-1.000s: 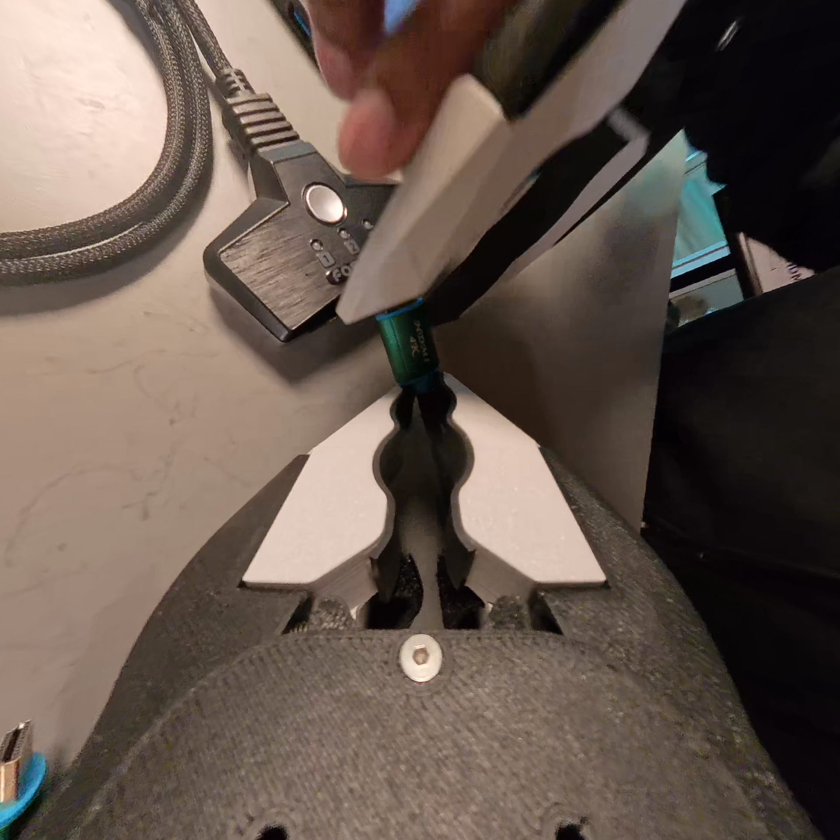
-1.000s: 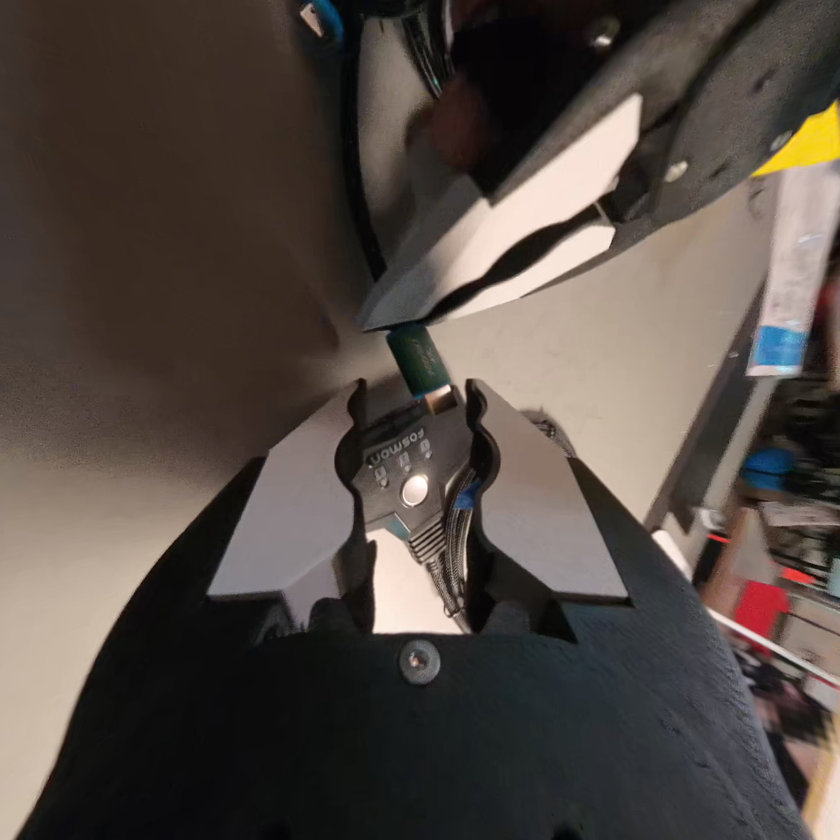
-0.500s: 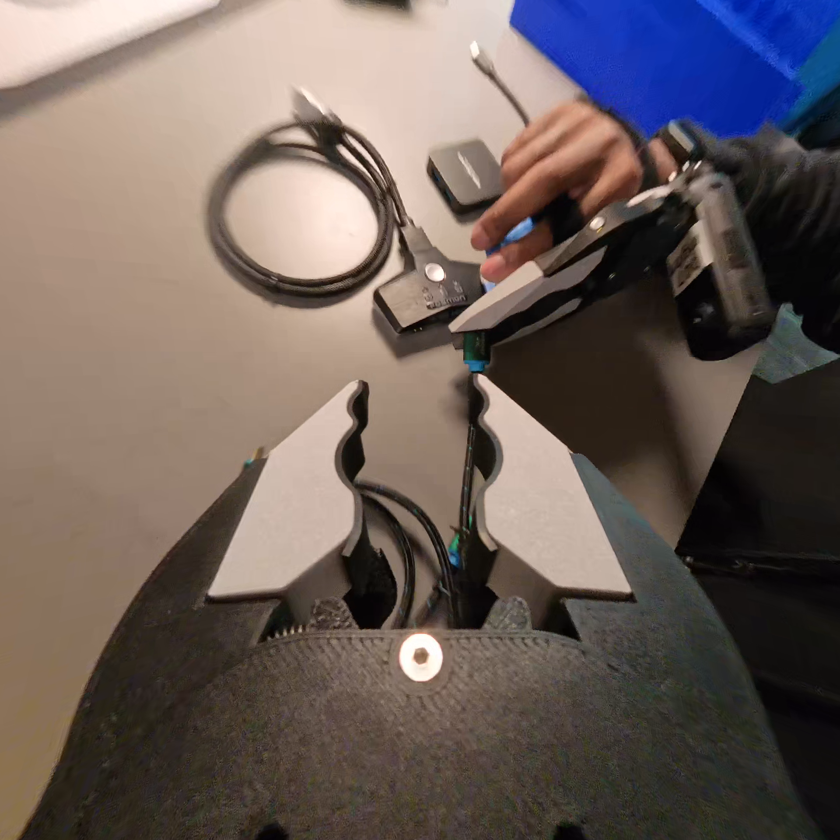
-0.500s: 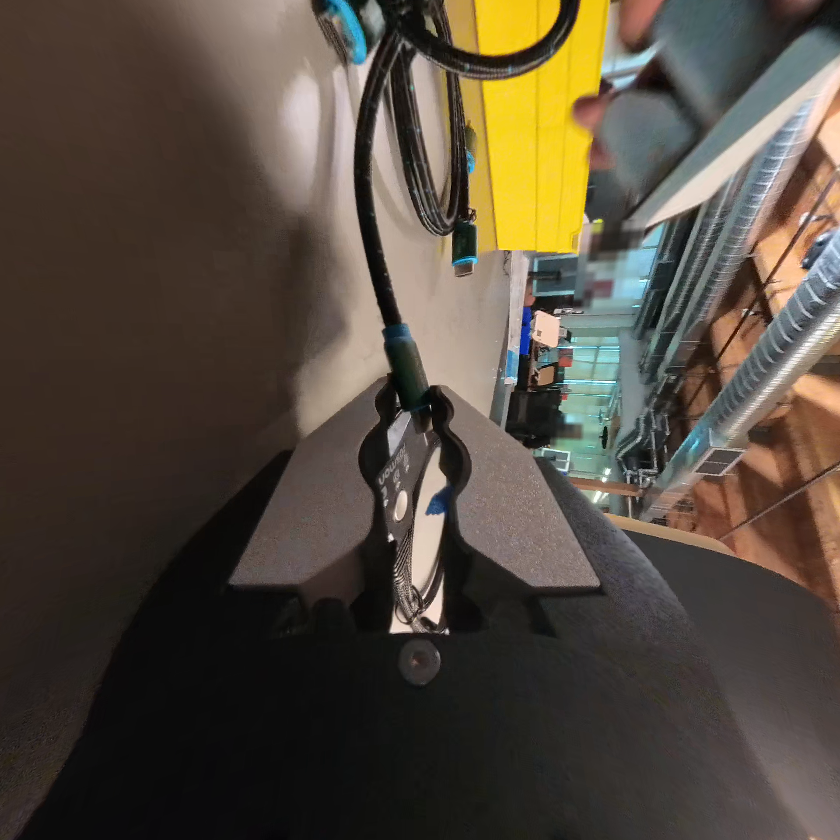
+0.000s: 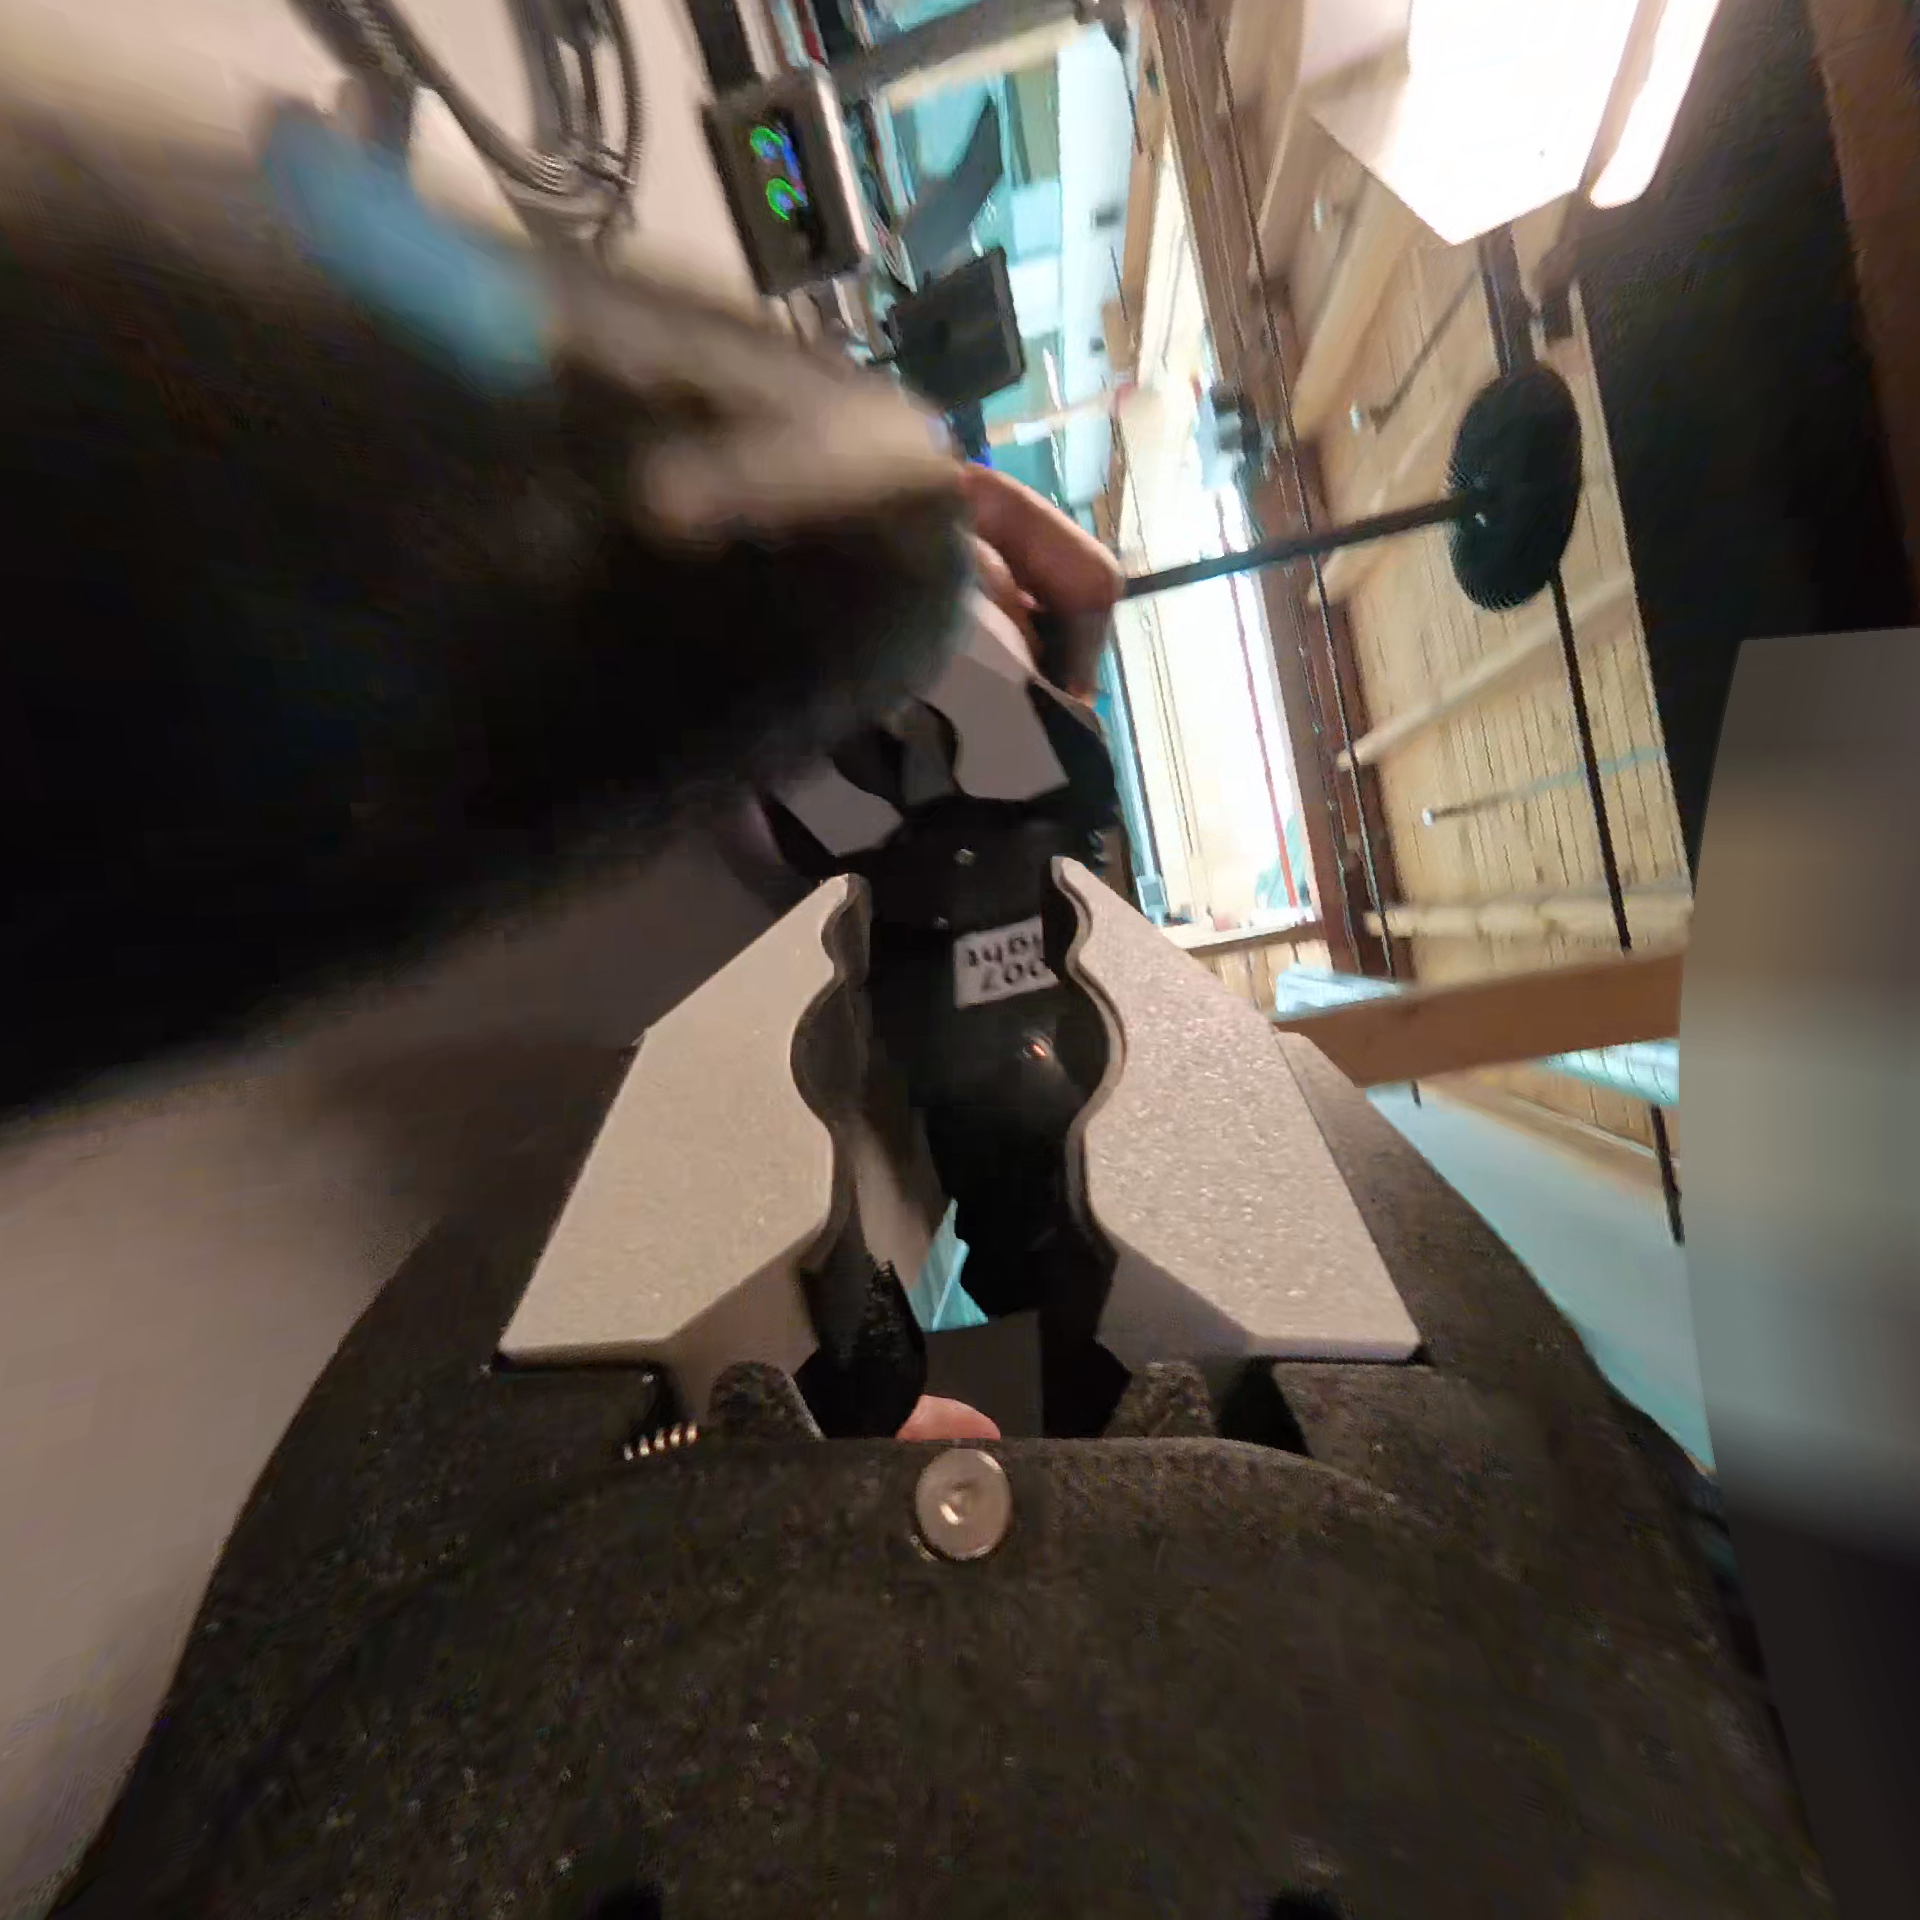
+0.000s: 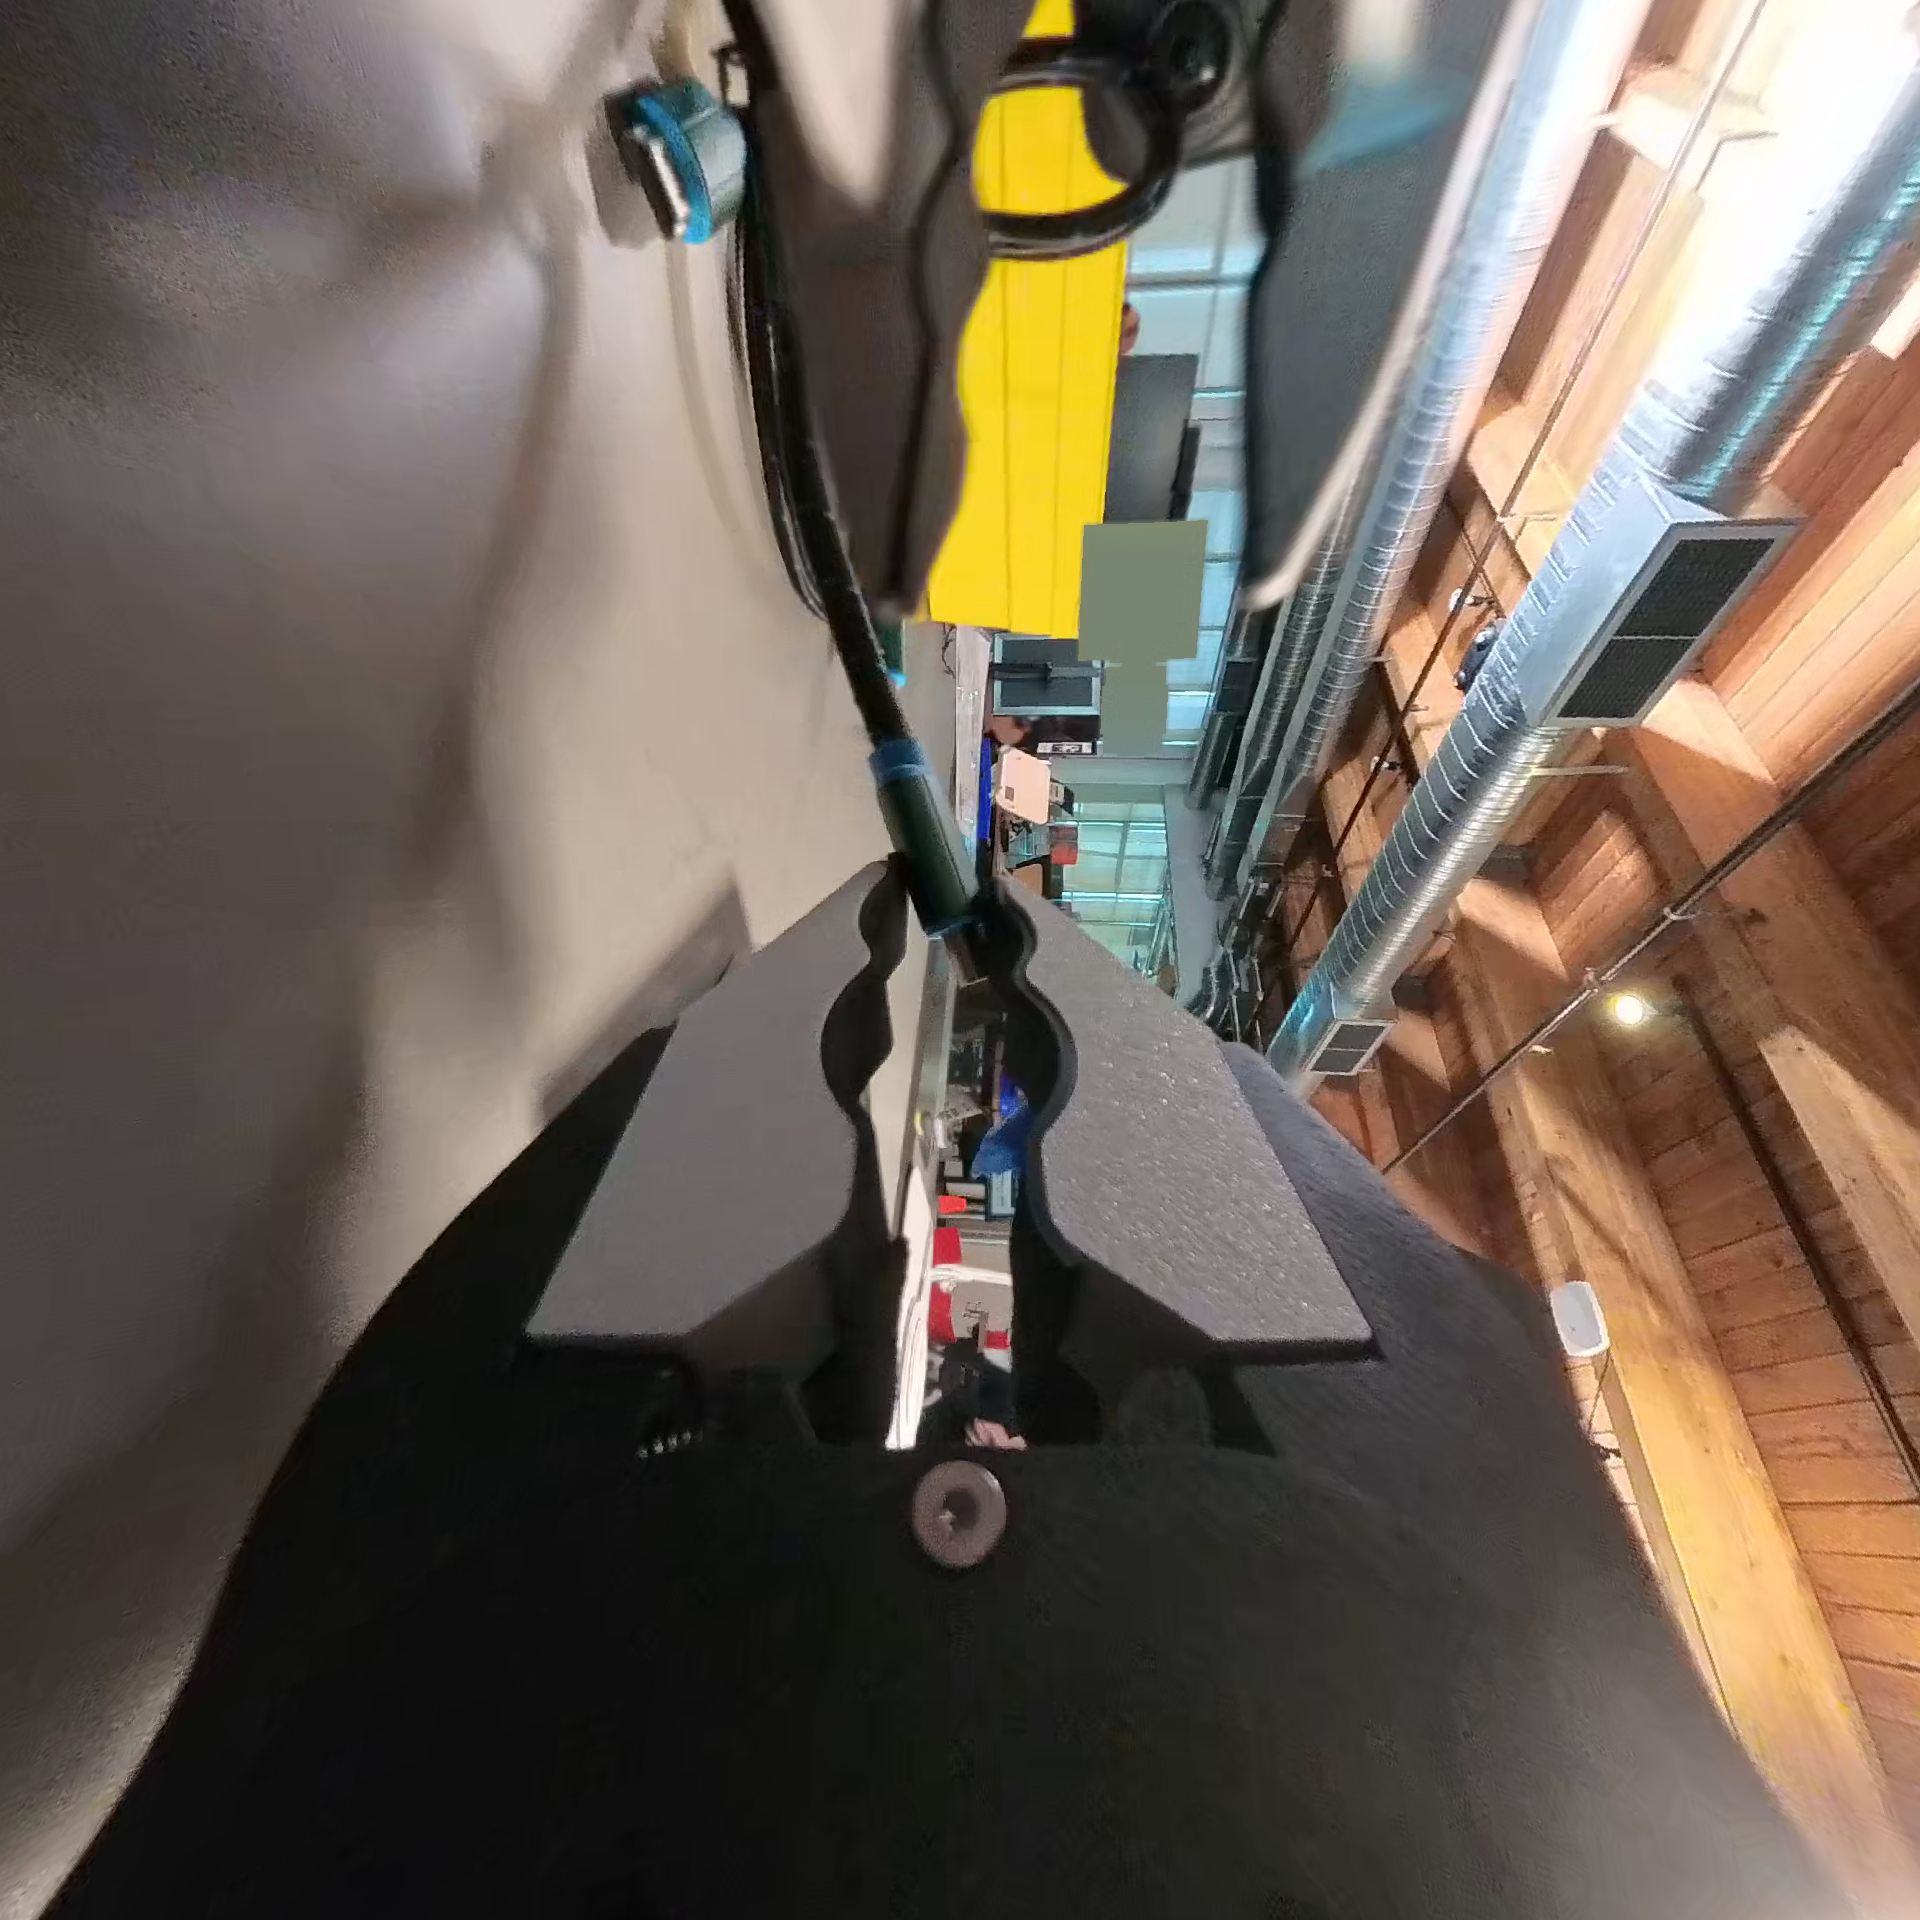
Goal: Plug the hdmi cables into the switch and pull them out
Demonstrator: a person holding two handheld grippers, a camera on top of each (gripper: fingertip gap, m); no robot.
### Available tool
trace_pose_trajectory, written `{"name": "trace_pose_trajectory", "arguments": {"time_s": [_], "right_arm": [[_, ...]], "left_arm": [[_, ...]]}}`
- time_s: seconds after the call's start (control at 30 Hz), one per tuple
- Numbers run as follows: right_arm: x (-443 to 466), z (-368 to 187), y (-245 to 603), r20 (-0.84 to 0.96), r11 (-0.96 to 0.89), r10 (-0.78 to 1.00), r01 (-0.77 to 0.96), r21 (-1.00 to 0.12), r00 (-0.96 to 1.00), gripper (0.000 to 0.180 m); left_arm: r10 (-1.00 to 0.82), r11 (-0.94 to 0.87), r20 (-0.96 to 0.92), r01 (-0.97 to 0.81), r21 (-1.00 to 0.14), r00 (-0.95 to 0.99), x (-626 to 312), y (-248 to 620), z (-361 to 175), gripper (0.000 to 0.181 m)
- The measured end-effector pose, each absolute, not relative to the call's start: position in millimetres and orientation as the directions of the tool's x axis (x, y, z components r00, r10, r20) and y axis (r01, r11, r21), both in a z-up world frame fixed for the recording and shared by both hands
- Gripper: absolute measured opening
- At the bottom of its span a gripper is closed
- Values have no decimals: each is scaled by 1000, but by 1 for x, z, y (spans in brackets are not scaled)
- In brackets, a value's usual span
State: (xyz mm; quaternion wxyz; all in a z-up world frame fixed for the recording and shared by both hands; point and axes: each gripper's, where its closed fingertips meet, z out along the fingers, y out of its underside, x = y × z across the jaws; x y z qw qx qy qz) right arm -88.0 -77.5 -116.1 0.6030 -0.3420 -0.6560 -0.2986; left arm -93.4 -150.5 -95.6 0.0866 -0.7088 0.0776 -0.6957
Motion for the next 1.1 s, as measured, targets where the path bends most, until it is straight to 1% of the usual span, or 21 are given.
{"name": "trace_pose_trajectory", "arguments": {"time_s": [0.1, 0.2, 0.33, 0.47, 0.57, 0.67, 0.77, 0.83, 0.87, 0.9, 0.93, 0.97, 1.03, 1.1], "right_arm": [[-89, -114, -83, 996, 600, 92, 799, -42, -17, 17], [-87, -108, -84, 996, 596, 87, 800, -66, 17, 17], [-87, -96, -87, 993, 603, 79, 788, -120, 91, 15], [-91, -98, -90, 993, 618, 82, 778, -115, 82, 16], [-92, -98, -90, 994, 620, 74, 776, -113, 85, 16], [-91, -95, -90, 994, 625, 61, 772, -111, 93, 16], [-91, -94, -90, 994, 632, 51, 767, -105, 94, 16], [-90, -94, -91, 993, 635, 68, 764, -116, 94, 16], [-88, -93, -91, 991, 634, 90, 762, -131, 95, 16], [-85, -93, -90, 987, 628, 127, 762, -159, 102, 21], [-79, -93, -88, 976, 612, 187, 765, -202, 108, 30], [-73, -96, -86, 955, 587, 275, 767, -257, 110, 33], [-56, -108, -82, 866, 494, 489, 783, -377, 109, 47], [-37, -126, -80, 711, 346, 695, 817, -462, 107, 61]], "left_arm": [[-228, -964, 972, 130, -233, 57, -92, -135, -103, 35], [-220, -955, 971, 184, -233, 88, -91, -125, -106, 38], [-131, -961, 991, 245, -131, 15, -85, -122, -102, 39], [-103, -951, 991, 300, -74, -82, -85, -112, -94, 38], [-102, -957, 990, 282, -72, -95, -83, -110, -95, 29], [-102, -957, 990, 283, -72, -96, -84, -108, -96, 15], [-123, -960, 988, 266, -94, -98, -83, -108, -96, 13], [-158, -958, 984, 256, -132, -82, -83, -108, -97, 12], [-185, -953, 980, 257, -162, -67, -84, -108, -97, 12], [-219, -941, 975, 273, -198, -48, -86, -104, -96, 13], [-253, -930, 967, 282, -236, -25, -89, -101, -95, 13], [-283, -919, 959, 285, -271, -2, -92, -98, -94, 13], [-323, -899, 946, 300, -319, 37, -98, -90, -94, 13], [-353, -883, 933, 303, -359, 76, -103, -84, -96, 12]]}}
